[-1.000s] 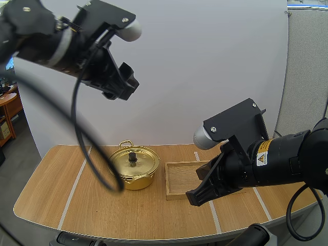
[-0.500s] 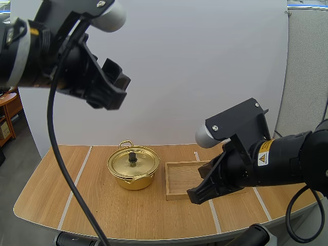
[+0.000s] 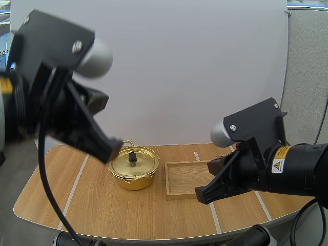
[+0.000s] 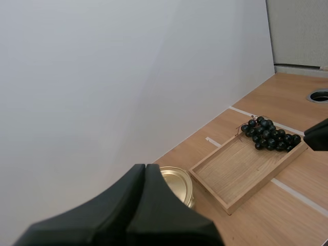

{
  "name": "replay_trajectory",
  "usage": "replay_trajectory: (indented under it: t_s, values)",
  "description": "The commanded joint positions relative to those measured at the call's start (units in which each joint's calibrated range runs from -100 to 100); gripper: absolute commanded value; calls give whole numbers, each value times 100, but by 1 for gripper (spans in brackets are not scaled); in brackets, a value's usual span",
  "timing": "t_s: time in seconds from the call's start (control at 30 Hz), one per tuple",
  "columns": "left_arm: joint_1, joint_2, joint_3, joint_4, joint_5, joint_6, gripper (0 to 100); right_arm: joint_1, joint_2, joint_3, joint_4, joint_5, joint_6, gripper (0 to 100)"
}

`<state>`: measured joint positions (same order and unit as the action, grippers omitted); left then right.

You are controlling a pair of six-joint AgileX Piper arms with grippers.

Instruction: Open the pot, put the pineapple inside, and close it

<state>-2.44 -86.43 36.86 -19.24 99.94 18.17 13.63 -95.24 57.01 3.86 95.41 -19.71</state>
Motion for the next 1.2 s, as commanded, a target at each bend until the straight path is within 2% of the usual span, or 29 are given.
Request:
replay_trajectory:
  t_s: [0.0, 0.13, 0.23, 0.4, 0.6, 0.73, 0.9, 1.17]
  values:
    - [-10, -648, 536, 26, -40, -261, 0, -120, -379, 7, 30, -430, -5, 0]
    - [-10, -1319, 1022, 26, -1029, -359, 0, -200, -476, -8, 20, -878, -50, 0]
    - [-10, -1357, 1186, 64, -1457, -592, 0, -248, -476, 73, 0, -1317, -124, 0]
    - [-10, -1357, 1594, 546, -2743, -1283, 0, -362, -476, 408, -1, -2712, -321, 0]
    - [-10, -1357, 2470, 1281, -5157, -1539, 0, -400, -476, 1402, -1, -4982, -642, 0]
    - [-10, -1357, 3248, 1379, -6332, -1539, 0, -400, -476, 2245, -16, -6205, -642, 0]
    - [-10, -1357, 4118, 1379, -7384, -1539, 0, -400, -476, 2962, -261, -6638, -642, 0]
    - [-10, -1357, 5230, 1352, -8811, -1539, 0, -505, -476, 3586, -260, -7468, -642, 0]
